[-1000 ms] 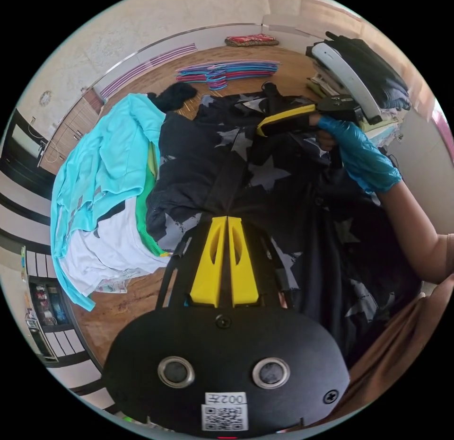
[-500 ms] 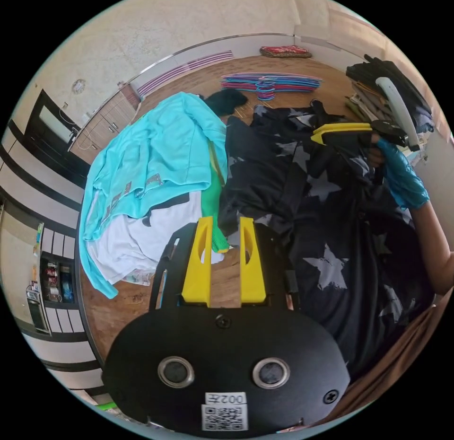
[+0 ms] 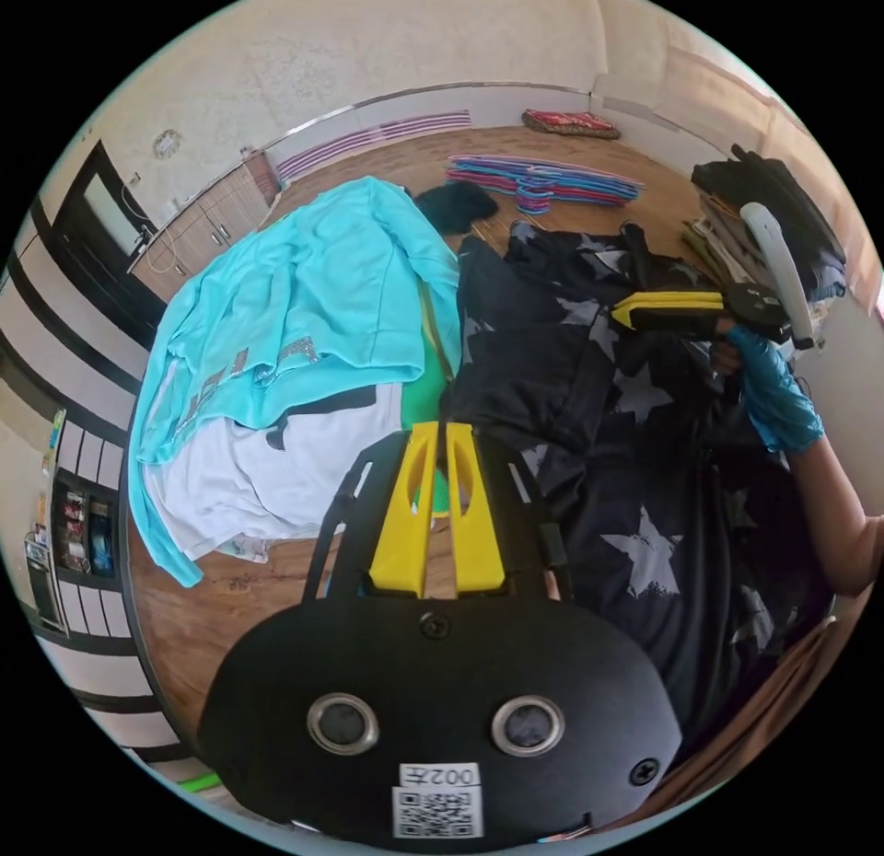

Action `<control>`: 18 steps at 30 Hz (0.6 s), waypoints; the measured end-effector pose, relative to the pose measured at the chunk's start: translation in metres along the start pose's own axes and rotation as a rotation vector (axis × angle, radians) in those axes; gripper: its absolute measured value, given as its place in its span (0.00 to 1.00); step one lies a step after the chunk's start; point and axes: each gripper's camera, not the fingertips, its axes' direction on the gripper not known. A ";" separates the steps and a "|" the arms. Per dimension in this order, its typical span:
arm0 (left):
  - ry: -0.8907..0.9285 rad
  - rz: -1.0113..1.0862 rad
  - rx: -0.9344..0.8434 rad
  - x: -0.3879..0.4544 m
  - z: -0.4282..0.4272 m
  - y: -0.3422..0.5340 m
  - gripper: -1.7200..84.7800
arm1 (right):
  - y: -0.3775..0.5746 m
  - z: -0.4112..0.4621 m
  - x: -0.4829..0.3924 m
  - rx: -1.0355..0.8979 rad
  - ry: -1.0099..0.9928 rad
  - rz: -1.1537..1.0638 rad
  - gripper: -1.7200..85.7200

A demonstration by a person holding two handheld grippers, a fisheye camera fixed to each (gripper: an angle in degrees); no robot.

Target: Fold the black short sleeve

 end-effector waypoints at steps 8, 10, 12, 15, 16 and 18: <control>0.069 0.047 0.037 -0.025 0.007 0.015 0.03 | -0.035 -0.031 -0.010 0.134 -0.023 -0.050 0.08; 0.081 0.077 0.043 -0.030 0.009 0.017 0.04 | -0.049 -0.028 -0.010 0.167 -0.097 -0.056 0.09; 0.084 0.113 0.051 -0.036 0.012 0.020 0.05 | -0.064 -0.022 -0.008 0.197 -0.162 -0.060 0.11; 0.091 0.125 0.052 -0.045 0.019 0.025 0.05 | -0.089 -0.001 -0.004 0.211 -0.214 -0.044 0.14; 0.092 0.124 0.052 -0.047 0.020 0.026 0.05 | -0.098 0.009 -0.003 0.204 -0.236 -0.027 0.14; 0.090 0.126 0.057 -0.053 0.025 0.031 0.04 | -0.109 0.025 -0.001 0.189 -0.270 -0.001 0.15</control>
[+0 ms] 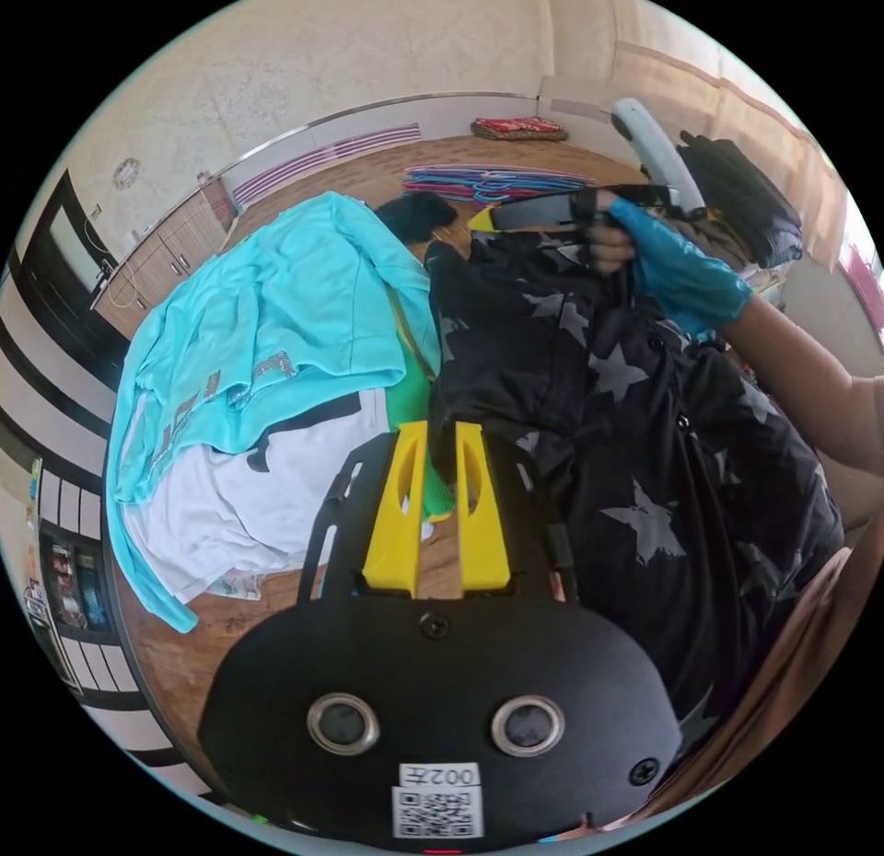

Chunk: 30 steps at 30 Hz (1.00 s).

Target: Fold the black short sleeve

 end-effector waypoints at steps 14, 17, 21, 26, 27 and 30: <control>-0.057 -0.057 0.110 -0.037 -0.003 0.025 0.01 | -0.044 0.053 -0.009 -0.012 0.040 0.049 0.03; -0.048 -0.078 0.079 -0.048 0.005 0.024 0.01 | -0.052 0.075 -0.017 -0.093 0.081 0.019 0.03; -0.009 -0.110 0.052 -0.060 0.012 0.025 0.01 | -0.055 0.091 -0.025 -0.166 0.095 -0.011 0.04; 0.022 -0.107 0.036 -0.069 0.012 0.024 0.01 | -0.051 0.071 -0.035 -0.216 0.080 -0.076 0.10; 0.028 -0.102 0.030 -0.070 0.011 0.024 0.01 | -0.049 0.065 -0.037 -0.212 0.091 -0.090 0.11; 0.035 -0.096 0.022 -0.072 0.009 0.022 0.01 | -0.029 0.038 -0.051 -0.219 0.146 -0.151 0.12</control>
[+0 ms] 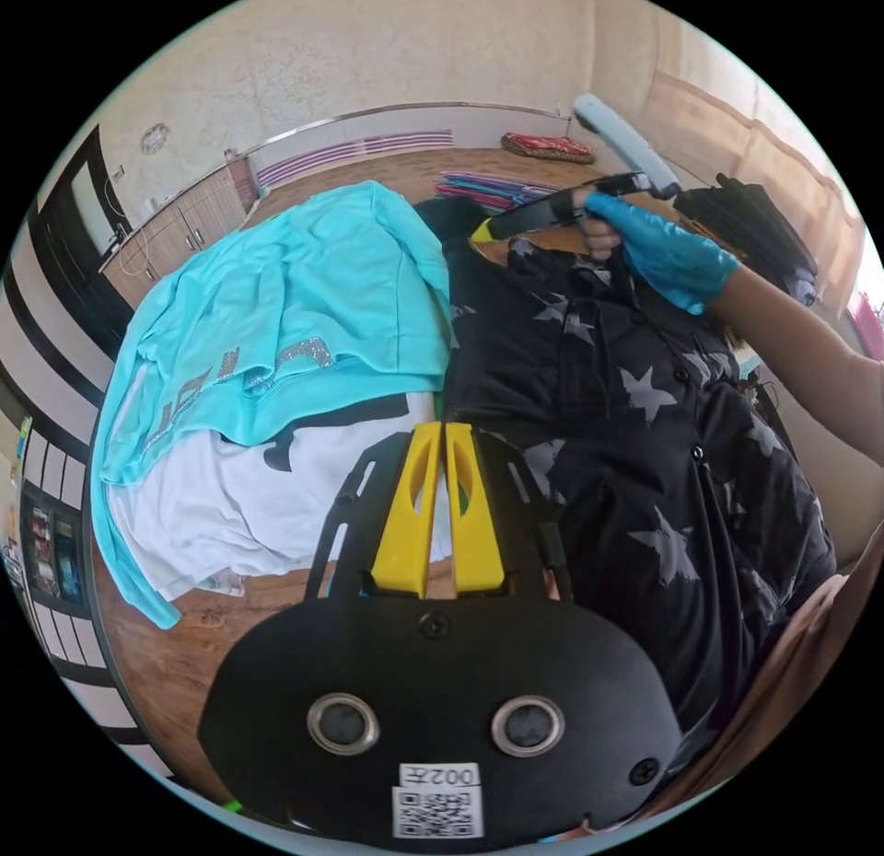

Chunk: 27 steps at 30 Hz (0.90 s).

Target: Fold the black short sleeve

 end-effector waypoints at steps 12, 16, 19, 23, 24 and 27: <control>-0.022 0.009 -0.018 0.007 -0.009 -0.005 0.01 | 0.124 -0.045 -0.139 -0.016 -0.219 -0.299 0.13; -0.029 0.006 -0.022 0.012 -0.013 -0.007 0.01 | 0.146 -0.033 -0.168 -0.038 -0.038 -0.324 0.11; -0.034 0.007 -0.025 0.016 -0.018 -0.009 0.01 | 0.160 -0.034 -0.178 -0.041 0.033 -0.332 0.05; -0.036 -0.006 -0.024 0.023 -0.024 -0.012 0.01 | 0.179 -0.048 -0.183 -0.030 0.006 -0.323 0.02; -0.038 -0.011 -0.024 0.025 -0.026 -0.013 0.01 | 0.182 -0.049 -0.183 -0.038 -0.001 -0.324 0.02; -0.041 -0.016 -0.030 0.032 -0.030 -0.017 0.01 | 0.193 -0.052 -0.183 -0.065 -0.019 -0.317 0.01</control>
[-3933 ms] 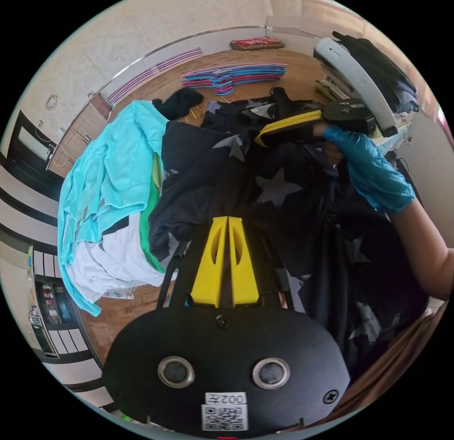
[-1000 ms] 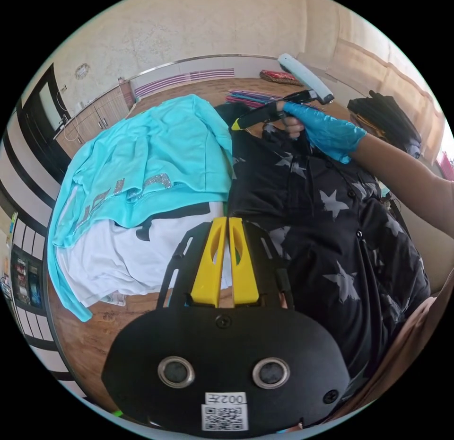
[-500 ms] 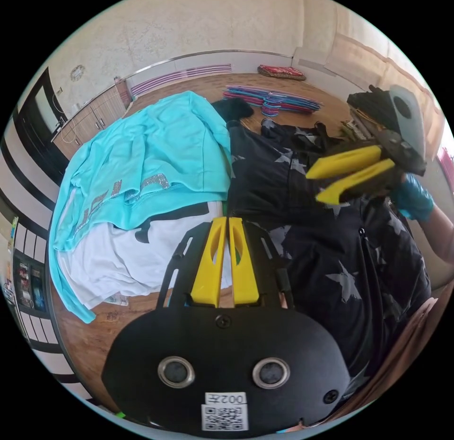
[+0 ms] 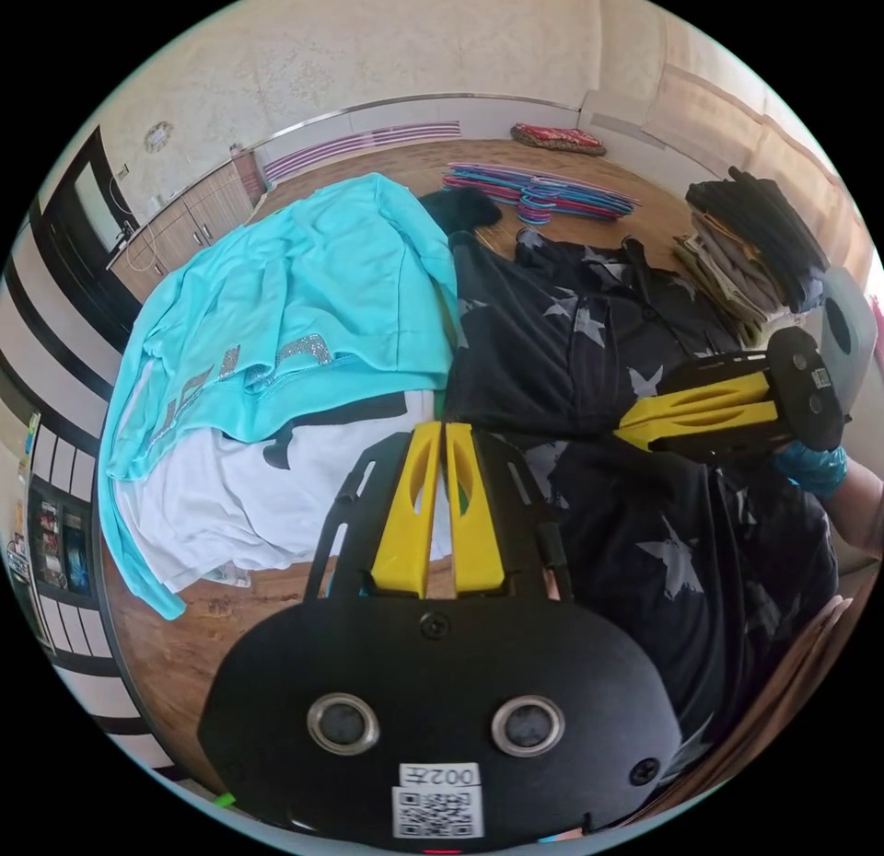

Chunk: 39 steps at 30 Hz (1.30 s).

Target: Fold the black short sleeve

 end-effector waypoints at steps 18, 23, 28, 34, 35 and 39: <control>0.017 -0.088 -0.054 0.042 -0.062 -0.011 0.00 | 0.103 -0.101 0.025 0.060 0.149 0.270 0.08; 0.005 -0.112 -0.050 0.063 -0.087 -0.016 0.00 | 0.178 -0.148 0.056 0.039 0.371 0.501 0.08; 0.020 -0.089 -0.016 0.095 -0.110 -0.031 0.00 | 0.245 -0.185 0.082 0.080 0.482 0.740 0.11; 0.071 0.009 0.019 0.147 -0.131 -0.064 0.00 | 0.311 -0.197 0.112 0.109 0.463 0.952 0.14; 0.071 0.027 0.011 0.159 -0.134 -0.071 0.00 | 0.322 -0.199 0.118 0.131 0.433 1.003 0.15; 0.094 0.108 0.014 0.203 -0.143 -0.098 0.00 | 0.351 -0.205 0.128 0.220 0.379 1.123 0.15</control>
